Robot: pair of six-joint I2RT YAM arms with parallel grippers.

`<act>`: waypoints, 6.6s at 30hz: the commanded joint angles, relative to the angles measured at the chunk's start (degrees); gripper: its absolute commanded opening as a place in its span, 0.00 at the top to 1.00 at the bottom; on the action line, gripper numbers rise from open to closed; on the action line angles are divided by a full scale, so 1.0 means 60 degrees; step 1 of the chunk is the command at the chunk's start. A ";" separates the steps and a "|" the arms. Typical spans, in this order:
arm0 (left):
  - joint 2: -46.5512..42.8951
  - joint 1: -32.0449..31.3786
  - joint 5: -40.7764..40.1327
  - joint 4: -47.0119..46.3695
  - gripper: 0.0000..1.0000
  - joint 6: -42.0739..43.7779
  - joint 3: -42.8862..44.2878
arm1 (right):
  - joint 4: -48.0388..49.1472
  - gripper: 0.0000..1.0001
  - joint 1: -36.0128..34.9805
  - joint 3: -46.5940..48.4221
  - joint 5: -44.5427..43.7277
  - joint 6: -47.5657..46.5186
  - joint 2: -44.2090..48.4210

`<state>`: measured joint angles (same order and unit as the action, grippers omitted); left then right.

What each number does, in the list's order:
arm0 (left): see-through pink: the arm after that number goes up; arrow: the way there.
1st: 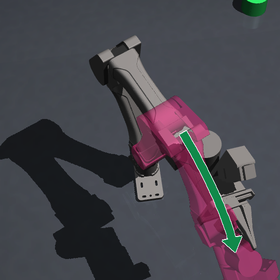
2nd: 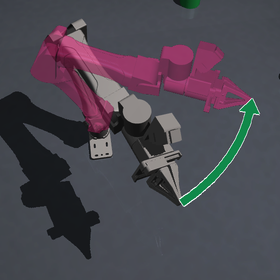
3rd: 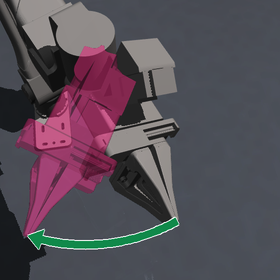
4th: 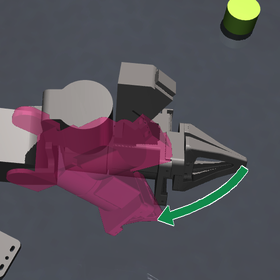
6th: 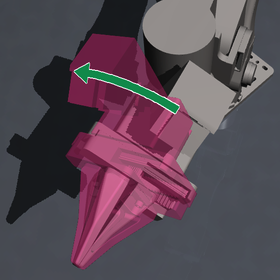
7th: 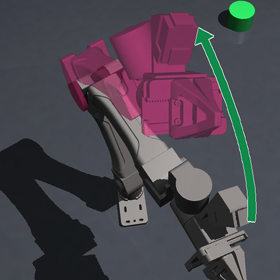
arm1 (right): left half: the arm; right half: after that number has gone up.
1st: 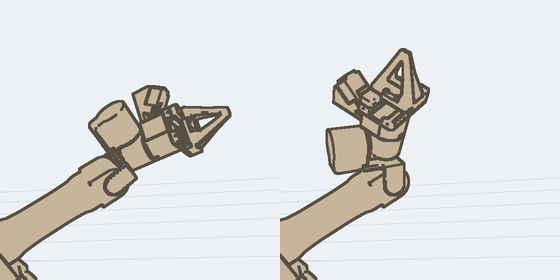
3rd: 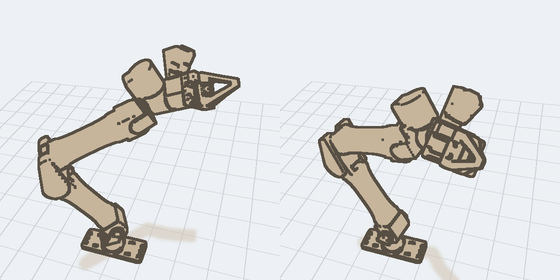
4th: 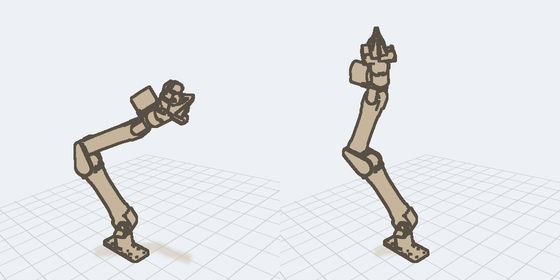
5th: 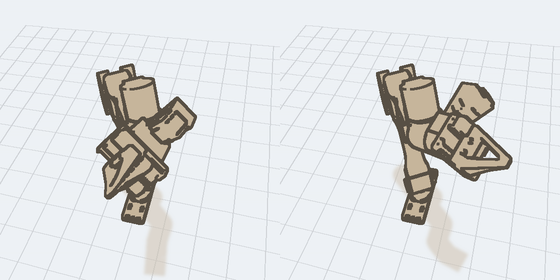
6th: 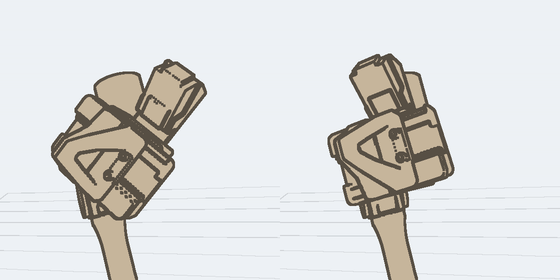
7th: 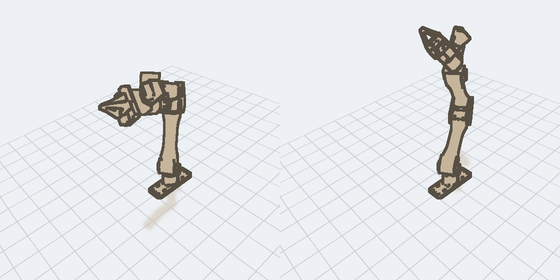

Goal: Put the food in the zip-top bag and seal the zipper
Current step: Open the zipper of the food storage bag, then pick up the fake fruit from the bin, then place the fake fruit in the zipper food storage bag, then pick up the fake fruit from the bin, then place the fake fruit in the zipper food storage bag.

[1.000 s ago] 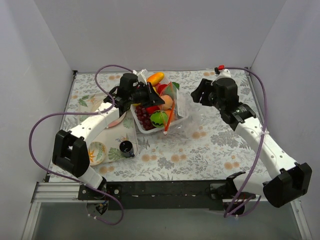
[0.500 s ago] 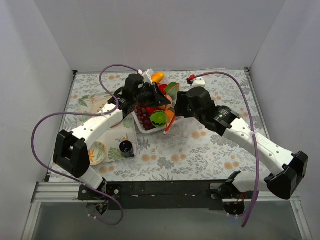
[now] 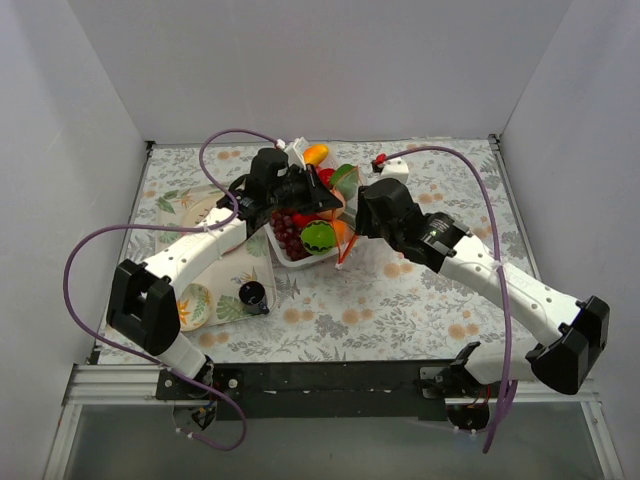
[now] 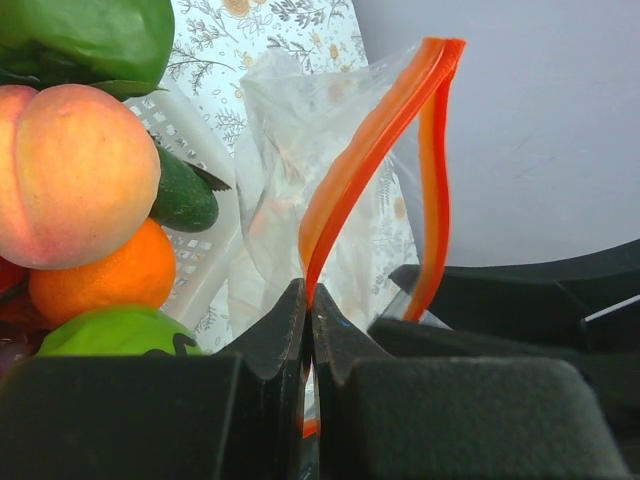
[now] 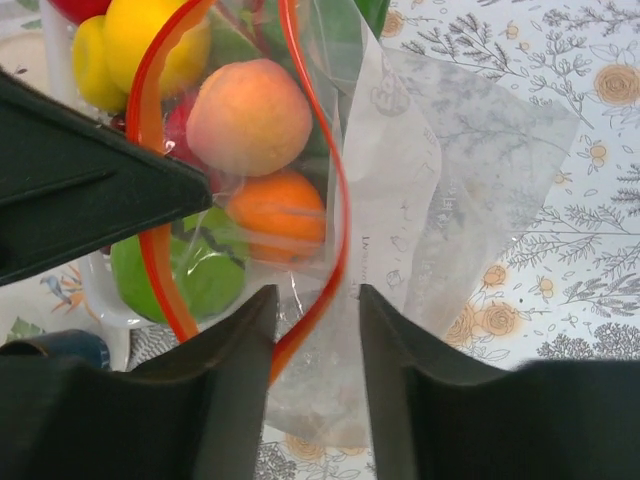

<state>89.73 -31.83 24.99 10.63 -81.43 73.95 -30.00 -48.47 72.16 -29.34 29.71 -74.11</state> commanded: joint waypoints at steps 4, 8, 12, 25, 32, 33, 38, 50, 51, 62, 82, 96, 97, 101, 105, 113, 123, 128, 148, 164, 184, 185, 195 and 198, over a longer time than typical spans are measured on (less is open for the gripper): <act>-0.0015 -0.0172 0.0009 -0.0307 1.00 0.0036 -0.0358 | -0.0463 0.96 0.1177 -0.0380 -0.0881 -0.0118 0.0411; 0.0424 -0.0450 0.0024 -0.0512 1.00 -0.0008 -0.0299 | -0.0829 0.99 0.1705 -0.0543 -0.1464 -0.0396 0.1509; 0.1244 -0.0992 0.0068 -0.0950 1.00 -0.0081 0.0109 | -0.2058 0.99 0.1706 0.0057 -0.1761 -0.0426 0.1892; 0.1862 -0.1799 -0.0180 -0.1451 0.13 0.0138 0.0801 | -0.1081 0.99 0.1676 -0.2167 -0.1249 -0.0104 0.1350; 0.0515 -0.1799 -0.0663 -0.0763 0.14 0.0665 0.0127 | -0.0186 0.99 0.1837 -0.2535 -0.0632 -0.0133 0.1248; 0.0180 -0.1784 -0.0955 -0.0384 0.17 0.0782 0.0111 | -0.0099 0.99 0.1852 -0.2520 -0.0559 -0.0148 0.1218; -0.0745 -0.1799 -0.2755 0.1286 0.21 0.2027 0.0082 | 0.0209 0.99 0.1955 -0.2461 -0.0032 -0.0221 0.1130; -0.0544 -0.2208 -0.7136 0.2695 0.02 0.3405 -0.0549 | 0.0444 0.99 0.2013 -0.2315 0.0774 -0.0221 0.1086; -0.0411 -0.2267 -0.7313 0.2710 0.02 0.3492 -0.0490 | 0.0430 0.99 0.2028 -0.2315 0.0789 -0.0206 0.1086; -0.0102 -0.2736 -0.8501 0.2827 0.03 0.3523 -0.0680 | 0.0473 0.99 0.2014 -0.2359 0.0935 -0.0148 0.1174; -0.0252 -0.2794 -0.3581 0.0588 0.79 0.0874 -0.0036 | -0.0112 0.99 0.2350 -0.1671 0.1608 0.0291 0.1145; 0.1612 -0.2985 -0.2950 -0.1611 0.18 -0.0140 0.0404 | -0.0332 0.99 0.2658 -0.1817 0.2649 0.0907 0.1863; 0.1626 -0.2985 -0.2950 -0.1597 0.14 -0.0125 0.0477 | -0.0361 0.99 0.2687 -0.1802 0.2620 0.0878 0.1877; 0.1553 -0.2985 -0.2848 -0.1568 0.02 0.0065 0.0681 | -0.0464 0.99 0.2790 -0.1787 0.2517 0.0790 0.1878; 0.1509 -0.3000 -0.2745 -0.1392 0.02 0.0256 0.0902 | -0.0479 0.99 0.2922 -0.1802 0.2605 0.0746 0.1848; 0.0706 -0.2985 -0.2818 -0.0953 0.10 0.0562 0.0975 | -0.0625 0.99 0.3375 -0.1598 0.2430 0.0424 0.1892; 0.0904 -0.2604 -0.6593 0.2005 0.09 0.3998 0.2790 | -0.0435 0.99 0.3815 -0.1363 0.2679 0.0116 0.1716; 0.2093 -0.2546 -0.8192 0.2490 0.02 0.5571 0.3595 | -0.0347 0.99 0.3815 -0.1421 0.2766 0.0131 0.1658; 0.3077 -0.2458 -0.9145 0.2256 0.02 0.6276 0.3115 | -0.0113 0.99 0.3830 -0.1846 0.3176 0.0262 0.1790; 0.2653 -0.2458 -0.9439 0.2109 0.47 0.6393 0.3055 | 0.0034 0.99 0.3815 -0.1905 0.3411 0.0306 0.1746; 0.0104 -0.2516 -0.3532 0.2293 0.68 0.3116 0.2311 | 0.0078 0.99 0.3815 -0.1846 0.3367 0.0335 0.1423; -0.0042 -0.2516 -0.3260 0.1923 0.68 0.2300 0.2062 | 0.0063 0.99 0.3815 -0.1832 0.3353 0.0350 0.1438; 0.1083 -0.2998 -0.2333 -0.0834 0.59 0.0578 0.1179 | -0.0083 0.99 0.3815 -0.1597 0.3323 0.0482 0.1584; 0.1523 -0.3088 -0.2538 -0.0878 0.40 0.0476 0.1371 | -0.0156 0.99 0.3830 -0.1524 0.3294 0.0511 0.1657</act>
<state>97.78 -49.08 8.67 9.39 -75.66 80.20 -31.53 -25.67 60.53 -9.21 32.01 -65.71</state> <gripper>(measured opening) 0.644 0.033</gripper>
